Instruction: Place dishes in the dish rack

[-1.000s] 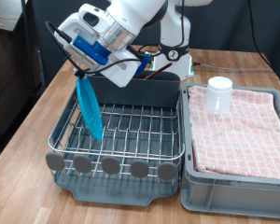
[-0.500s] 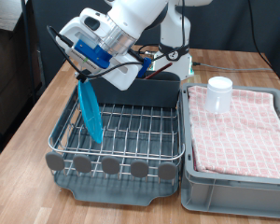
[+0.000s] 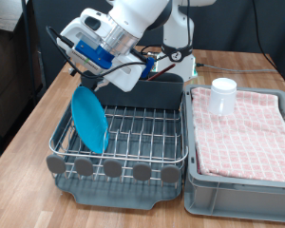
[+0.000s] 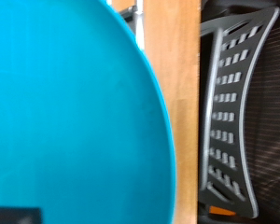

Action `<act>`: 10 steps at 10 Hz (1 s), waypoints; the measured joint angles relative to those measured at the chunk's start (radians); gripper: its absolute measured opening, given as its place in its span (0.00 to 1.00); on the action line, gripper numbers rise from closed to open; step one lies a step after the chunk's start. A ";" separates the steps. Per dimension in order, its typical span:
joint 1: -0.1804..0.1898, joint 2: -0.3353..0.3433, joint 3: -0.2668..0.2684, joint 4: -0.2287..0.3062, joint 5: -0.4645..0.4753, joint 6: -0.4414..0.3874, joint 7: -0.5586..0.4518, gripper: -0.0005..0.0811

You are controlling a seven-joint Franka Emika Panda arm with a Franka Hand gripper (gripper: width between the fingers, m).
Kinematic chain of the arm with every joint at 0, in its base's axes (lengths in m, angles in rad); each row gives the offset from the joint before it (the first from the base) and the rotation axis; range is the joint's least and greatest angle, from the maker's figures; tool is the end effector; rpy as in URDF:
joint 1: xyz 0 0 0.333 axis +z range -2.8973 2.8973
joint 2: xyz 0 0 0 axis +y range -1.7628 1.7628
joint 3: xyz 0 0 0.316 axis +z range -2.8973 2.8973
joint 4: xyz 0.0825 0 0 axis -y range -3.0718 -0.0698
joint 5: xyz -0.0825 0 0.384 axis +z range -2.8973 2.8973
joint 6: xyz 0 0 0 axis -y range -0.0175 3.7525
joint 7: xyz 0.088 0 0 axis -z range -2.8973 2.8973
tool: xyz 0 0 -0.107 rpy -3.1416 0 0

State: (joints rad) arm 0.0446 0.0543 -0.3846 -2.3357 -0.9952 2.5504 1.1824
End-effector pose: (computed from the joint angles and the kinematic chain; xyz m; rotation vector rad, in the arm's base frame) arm 0.4955 -0.1632 0.3259 2.4204 -0.9006 0.5107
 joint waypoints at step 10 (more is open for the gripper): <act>0.005 -0.127 0.055 0.078 0.505 -0.182 -0.381 0.99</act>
State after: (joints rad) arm 0.0495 -0.0729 -0.3299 -2.2572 -0.4899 2.3688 0.8016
